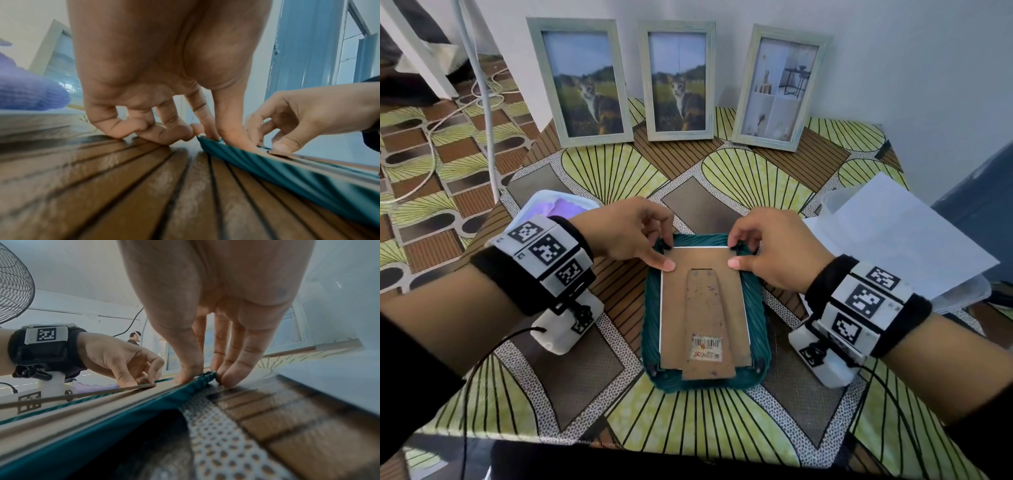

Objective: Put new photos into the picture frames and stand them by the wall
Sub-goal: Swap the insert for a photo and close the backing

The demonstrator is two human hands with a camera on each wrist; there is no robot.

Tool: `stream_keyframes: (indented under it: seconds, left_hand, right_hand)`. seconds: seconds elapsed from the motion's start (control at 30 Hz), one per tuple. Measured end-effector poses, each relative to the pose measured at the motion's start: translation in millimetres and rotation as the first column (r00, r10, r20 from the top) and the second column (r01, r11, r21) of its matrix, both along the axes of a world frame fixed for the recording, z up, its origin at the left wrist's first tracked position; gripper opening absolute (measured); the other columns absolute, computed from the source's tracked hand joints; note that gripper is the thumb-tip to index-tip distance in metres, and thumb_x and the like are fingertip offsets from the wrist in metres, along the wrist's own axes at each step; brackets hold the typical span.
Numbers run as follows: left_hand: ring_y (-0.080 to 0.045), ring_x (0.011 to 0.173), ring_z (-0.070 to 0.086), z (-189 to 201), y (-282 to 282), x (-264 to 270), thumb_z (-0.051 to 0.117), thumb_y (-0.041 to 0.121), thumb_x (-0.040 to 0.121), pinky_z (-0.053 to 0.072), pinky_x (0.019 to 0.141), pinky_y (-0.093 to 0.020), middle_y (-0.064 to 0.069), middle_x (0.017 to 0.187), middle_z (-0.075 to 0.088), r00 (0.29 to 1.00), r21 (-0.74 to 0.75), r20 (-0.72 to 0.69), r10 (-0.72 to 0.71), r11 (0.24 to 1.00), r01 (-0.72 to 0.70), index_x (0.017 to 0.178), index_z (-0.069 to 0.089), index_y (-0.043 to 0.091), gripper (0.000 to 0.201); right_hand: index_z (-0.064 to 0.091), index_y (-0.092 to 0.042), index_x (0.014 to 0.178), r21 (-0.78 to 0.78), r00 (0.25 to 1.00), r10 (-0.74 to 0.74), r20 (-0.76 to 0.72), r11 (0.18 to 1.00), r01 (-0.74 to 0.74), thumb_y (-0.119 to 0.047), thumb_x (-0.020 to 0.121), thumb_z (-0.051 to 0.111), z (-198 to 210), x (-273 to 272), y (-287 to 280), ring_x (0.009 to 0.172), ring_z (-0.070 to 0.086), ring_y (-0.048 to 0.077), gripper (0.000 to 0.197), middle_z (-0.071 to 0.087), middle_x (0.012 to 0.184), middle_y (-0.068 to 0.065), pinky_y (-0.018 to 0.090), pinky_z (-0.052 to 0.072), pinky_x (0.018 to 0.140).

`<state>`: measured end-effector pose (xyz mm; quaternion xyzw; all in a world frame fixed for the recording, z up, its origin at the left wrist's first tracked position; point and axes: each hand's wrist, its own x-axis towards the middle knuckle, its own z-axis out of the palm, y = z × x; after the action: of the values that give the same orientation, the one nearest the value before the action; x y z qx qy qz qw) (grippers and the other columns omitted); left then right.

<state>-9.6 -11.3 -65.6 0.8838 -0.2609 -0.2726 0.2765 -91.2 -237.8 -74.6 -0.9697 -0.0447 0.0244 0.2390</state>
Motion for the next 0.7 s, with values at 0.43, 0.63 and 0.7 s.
stream_keyframes:
  seconds: [0.43, 0.63, 0.7]
  left_hand:
    - [0.001, 0.075, 0.057, 7.8, 0.2, -25.7, 0.082, 0.042, 0.074, 0.051, 0.074, -0.030, 0.012, 0.079, 0.065, 0.935, 0.160, 0.355, -0.020, 0.986, -0.040, 0.091, 0.068, 0.031, 0.024]
    - [-0.001, 0.072, 0.060, 10.7, 4.9, -55.5, 0.074, 0.035, 0.083, 0.055, 0.070, -0.035, 0.017, 0.078, 0.062, 0.876, 0.080, 0.483, 0.012, 0.995, -0.058, 0.099, 0.065, 0.033, 0.019]
    - [0.001, 0.068, 0.060, 15.4, 12.5, -71.3, 0.073, 0.035, 0.083, 0.055, 0.066, -0.034, 0.017, 0.075, 0.063, 0.857, 0.021, 0.513, 0.046, 0.998, -0.066, 0.091, 0.067, 0.031, 0.011]
  right_hand:
    - [0.071, -0.022, 0.092, -0.064, 1.000, -0.004, 0.016, 0.998, 0.005, -0.028, 0.077, 0.080, 0.4, -3.9, 3.5, 0.078, 0.048, 0.008, 0.019, 0.050, 0.083, -0.013, 0.024, 0.039, 0.073]
    - [0.060, -0.026, 0.117, -0.048, 0.997, 0.031, 0.076, 0.998, -0.027, -0.038, 0.087, 0.066, 9.6, -33.7, 1.3, 0.090, 0.054, 0.013, 0.033, 0.053, 0.103, -0.005, 0.034, 0.050, 0.080]
    - [0.059, -0.028, 0.120, -0.048, 0.993, 0.070, 0.091, 0.997, -0.065, -0.041, 0.089, 0.062, 12.1, -53.3, -0.9, 0.092, 0.054, 0.011, 0.034, 0.054, 0.106, -0.007, 0.033, 0.049, 0.081]
